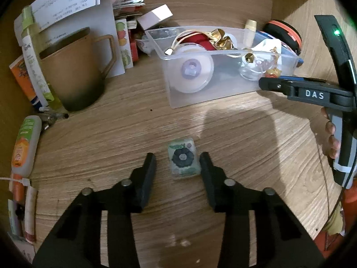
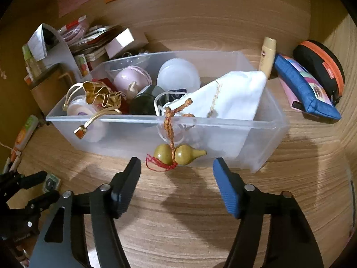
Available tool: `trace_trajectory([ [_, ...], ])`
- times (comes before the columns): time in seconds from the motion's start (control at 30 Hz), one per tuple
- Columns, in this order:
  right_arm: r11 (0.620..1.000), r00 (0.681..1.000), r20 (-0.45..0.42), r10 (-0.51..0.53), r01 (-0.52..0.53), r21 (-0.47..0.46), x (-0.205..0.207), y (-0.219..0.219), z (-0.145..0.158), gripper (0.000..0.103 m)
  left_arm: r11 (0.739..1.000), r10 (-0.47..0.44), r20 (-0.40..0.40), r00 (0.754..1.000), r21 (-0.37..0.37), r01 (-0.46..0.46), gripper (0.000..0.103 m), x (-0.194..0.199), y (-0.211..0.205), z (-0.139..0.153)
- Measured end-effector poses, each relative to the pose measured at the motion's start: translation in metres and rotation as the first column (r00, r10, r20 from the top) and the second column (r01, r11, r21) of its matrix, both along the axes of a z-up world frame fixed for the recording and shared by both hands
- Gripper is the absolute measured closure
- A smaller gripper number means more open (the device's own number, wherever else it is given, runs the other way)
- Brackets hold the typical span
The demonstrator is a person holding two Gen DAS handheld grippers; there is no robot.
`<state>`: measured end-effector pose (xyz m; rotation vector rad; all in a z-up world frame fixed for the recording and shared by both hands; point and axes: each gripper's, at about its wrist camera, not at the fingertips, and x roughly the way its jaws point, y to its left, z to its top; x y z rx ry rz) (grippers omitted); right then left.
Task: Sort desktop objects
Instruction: 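Grasp the green-and-white square item with the left tool while the right tool grasps the yellow gourd charm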
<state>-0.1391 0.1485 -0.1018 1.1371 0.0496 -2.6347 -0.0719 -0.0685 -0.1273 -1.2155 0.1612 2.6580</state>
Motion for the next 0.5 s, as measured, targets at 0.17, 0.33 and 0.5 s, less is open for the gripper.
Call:
trace_trajectory([
  [0.17, 1.0, 1.0, -0.004, -0.016, 0.016, 0.005, 0.001, -0.001, 0.0, 0.046, 1.0, -0.011, -0.007, 1.0, -0.001, 0.011, 0.079, 0.002, 0.001, 0.0],
  [0.33, 0.999, 0.999, -0.008, -0.052, 0.052, 0.004, 0.001, 0.002, 0.001, 0.055, 1.0, -0.023, -0.012, 1.0, -0.005, 0.023, 0.079, 0.002, 0.0, 0.0],
  [0.5, 0.995, 0.996, -0.009, -0.094, 0.093, -0.023, 0.0, 0.012, 0.002, 0.07, 0.999, -0.03, -0.018, 0.999, -0.014, 0.029, 0.079, 0.005, 0.002, 0.0],
])
